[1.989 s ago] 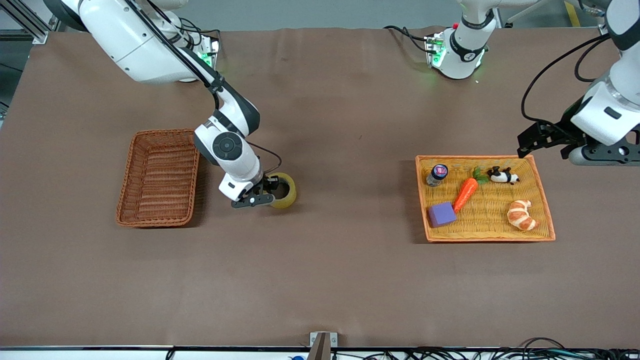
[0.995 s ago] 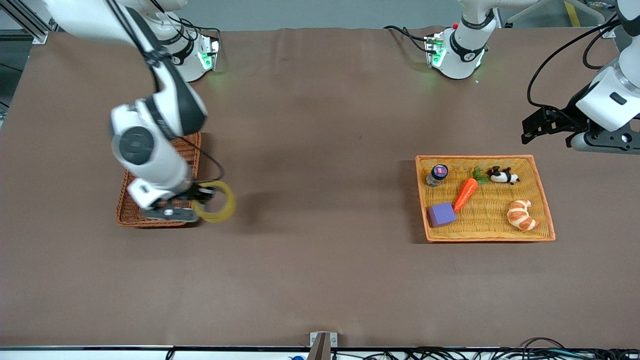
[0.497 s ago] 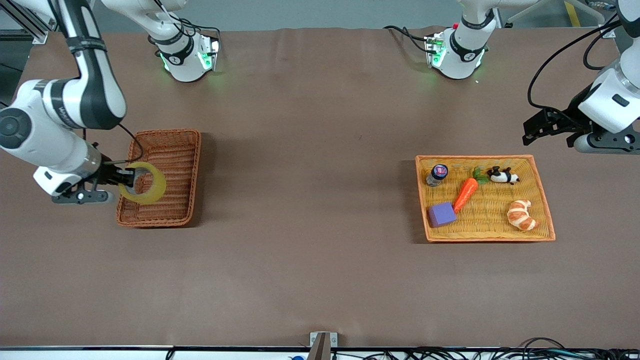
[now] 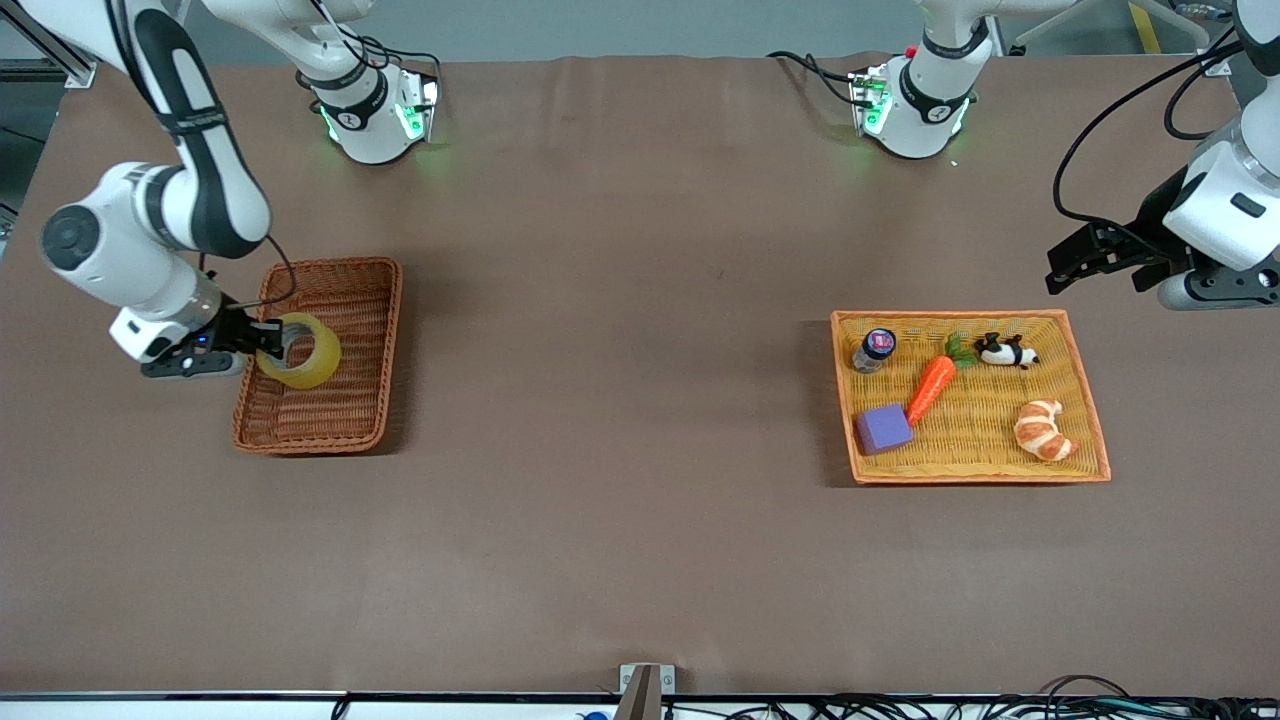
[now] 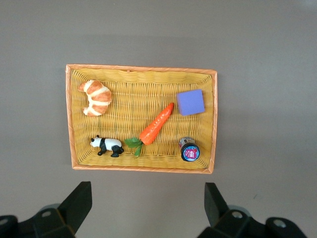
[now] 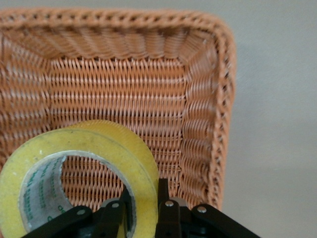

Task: Move tape to another basket
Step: 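Lower the tape into the brown basket and open the right gripper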

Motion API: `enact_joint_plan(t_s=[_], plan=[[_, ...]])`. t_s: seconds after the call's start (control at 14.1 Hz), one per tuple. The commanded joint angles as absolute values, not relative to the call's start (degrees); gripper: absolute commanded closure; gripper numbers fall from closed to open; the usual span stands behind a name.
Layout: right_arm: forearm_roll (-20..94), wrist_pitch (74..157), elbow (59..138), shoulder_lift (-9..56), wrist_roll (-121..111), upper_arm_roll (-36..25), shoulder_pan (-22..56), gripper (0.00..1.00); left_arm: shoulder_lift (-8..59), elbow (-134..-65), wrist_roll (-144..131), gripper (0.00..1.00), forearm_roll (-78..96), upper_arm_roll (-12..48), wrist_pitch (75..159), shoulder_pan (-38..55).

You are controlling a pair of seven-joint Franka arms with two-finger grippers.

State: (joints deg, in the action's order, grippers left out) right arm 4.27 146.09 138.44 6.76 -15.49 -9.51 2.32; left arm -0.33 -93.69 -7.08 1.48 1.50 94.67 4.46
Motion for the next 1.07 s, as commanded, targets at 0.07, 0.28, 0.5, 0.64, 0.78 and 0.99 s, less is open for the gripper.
enact_joint_plan(t_s=[0.07, 0.28, 0.5, 0.64, 0.78, 0.99], plan=[[5.98, 151.25, 143.09, 5.62, -16.79, -9.41, 2.9, 0.98, -0.7, -93.95, -4.75, 0.01, 0.53, 1.67, 94.66, 4.31], [5.98, 154.95, 144.05, 8.08, -16.79, -9.14, 3.51, 0.92, -0.7, -94.04, -3.34, 0.01, 0.44, 1.67, 94.66, 4.22], [5.98, 154.6, 143.7, 9.14, -16.7, -8.97, 3.78, 0.39, -0.7, -94.22, -3.34, 0.01, 0.35, 1.58, 95.01, 4.22], [5.98, 153.64, 143.09, 8.79, -16.61, -8.96, 3.61, 0.0, -0.61, -94.22, -3.34, 0.01, 0.35, 1.58, 95.1, 4.31], [5.98, 144.73, 138.02, 6.78, -16.35, -8.96, 3.25, 0.0, -0.53, -94.13, -3.34, 0.01, 0.35, 1.58, 95.1, 4.31], [5.89, 127.14, 124.68, 5.1, -14.25, -9.05, 1.24, 0.0, -0.53, -94.13, -3.34, 0.01, 0.35, 1.58, 95.1, 4.31]])
